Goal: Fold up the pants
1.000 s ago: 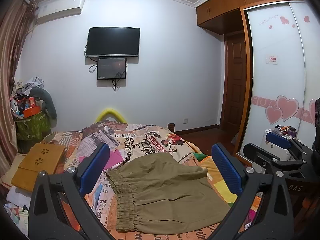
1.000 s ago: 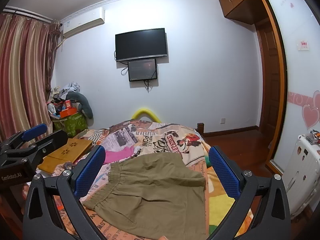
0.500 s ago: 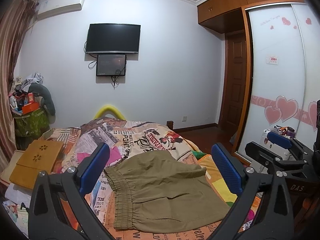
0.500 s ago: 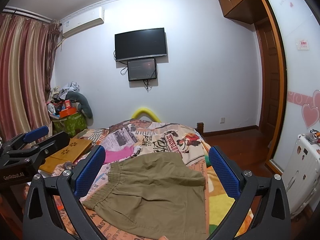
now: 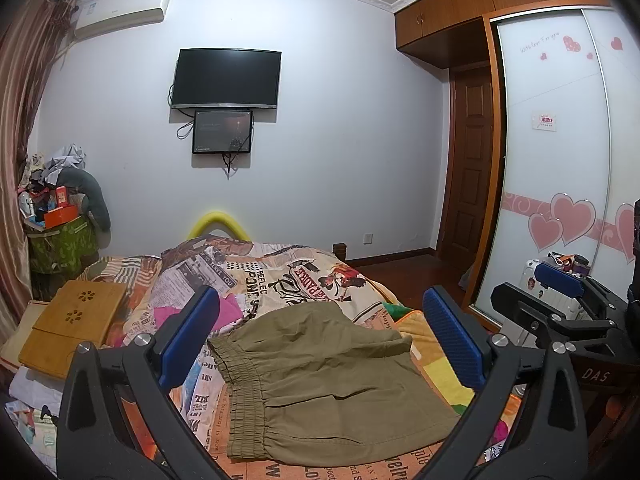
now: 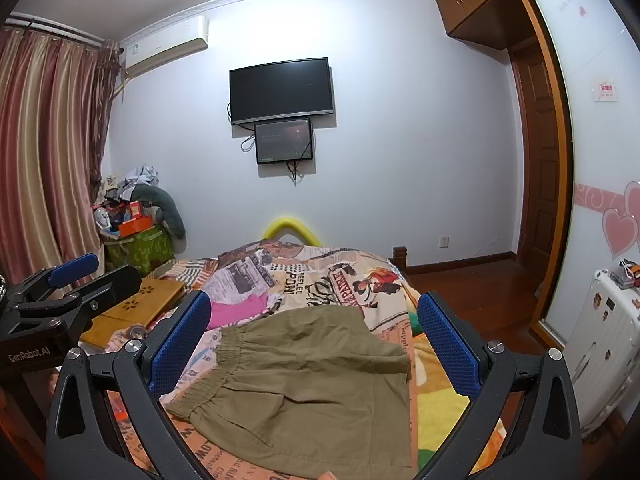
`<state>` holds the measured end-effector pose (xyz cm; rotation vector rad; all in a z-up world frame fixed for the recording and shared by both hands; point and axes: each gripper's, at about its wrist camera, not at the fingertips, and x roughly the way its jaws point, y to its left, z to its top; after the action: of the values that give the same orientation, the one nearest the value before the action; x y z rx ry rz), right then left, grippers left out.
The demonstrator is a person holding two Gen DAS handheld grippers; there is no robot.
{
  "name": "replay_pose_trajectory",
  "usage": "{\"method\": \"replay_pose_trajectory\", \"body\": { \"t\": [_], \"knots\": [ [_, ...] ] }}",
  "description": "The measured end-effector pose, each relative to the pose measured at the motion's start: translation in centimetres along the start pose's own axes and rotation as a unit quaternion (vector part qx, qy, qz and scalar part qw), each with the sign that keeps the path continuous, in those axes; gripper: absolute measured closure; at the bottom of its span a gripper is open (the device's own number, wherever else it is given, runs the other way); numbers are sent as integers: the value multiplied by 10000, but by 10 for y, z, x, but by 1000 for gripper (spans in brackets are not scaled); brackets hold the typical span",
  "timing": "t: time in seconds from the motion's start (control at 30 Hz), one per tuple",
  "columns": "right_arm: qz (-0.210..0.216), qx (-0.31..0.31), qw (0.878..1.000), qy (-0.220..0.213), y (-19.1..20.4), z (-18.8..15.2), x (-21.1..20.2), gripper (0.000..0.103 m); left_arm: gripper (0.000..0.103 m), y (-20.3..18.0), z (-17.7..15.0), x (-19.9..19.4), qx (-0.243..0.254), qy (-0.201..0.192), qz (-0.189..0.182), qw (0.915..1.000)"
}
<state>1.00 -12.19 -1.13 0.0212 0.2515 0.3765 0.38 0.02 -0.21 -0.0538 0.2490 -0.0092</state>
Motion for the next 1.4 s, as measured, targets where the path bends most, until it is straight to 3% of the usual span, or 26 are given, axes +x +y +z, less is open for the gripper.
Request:
{"method": "replay_pose_trajectory", "body": {
  "t": [1.07, 1.4],
  "knots": [
    [-17, -43, 10000, -15, 4, 4, -1, 0, 0, 1, -2, 1, -19, 23, -2, 10000],
    [-182, 9, 9996, 237, -6, -6, 19, 0, 0, 12, -10, 32, -58, 322, 84, 9994]
  ]
}}
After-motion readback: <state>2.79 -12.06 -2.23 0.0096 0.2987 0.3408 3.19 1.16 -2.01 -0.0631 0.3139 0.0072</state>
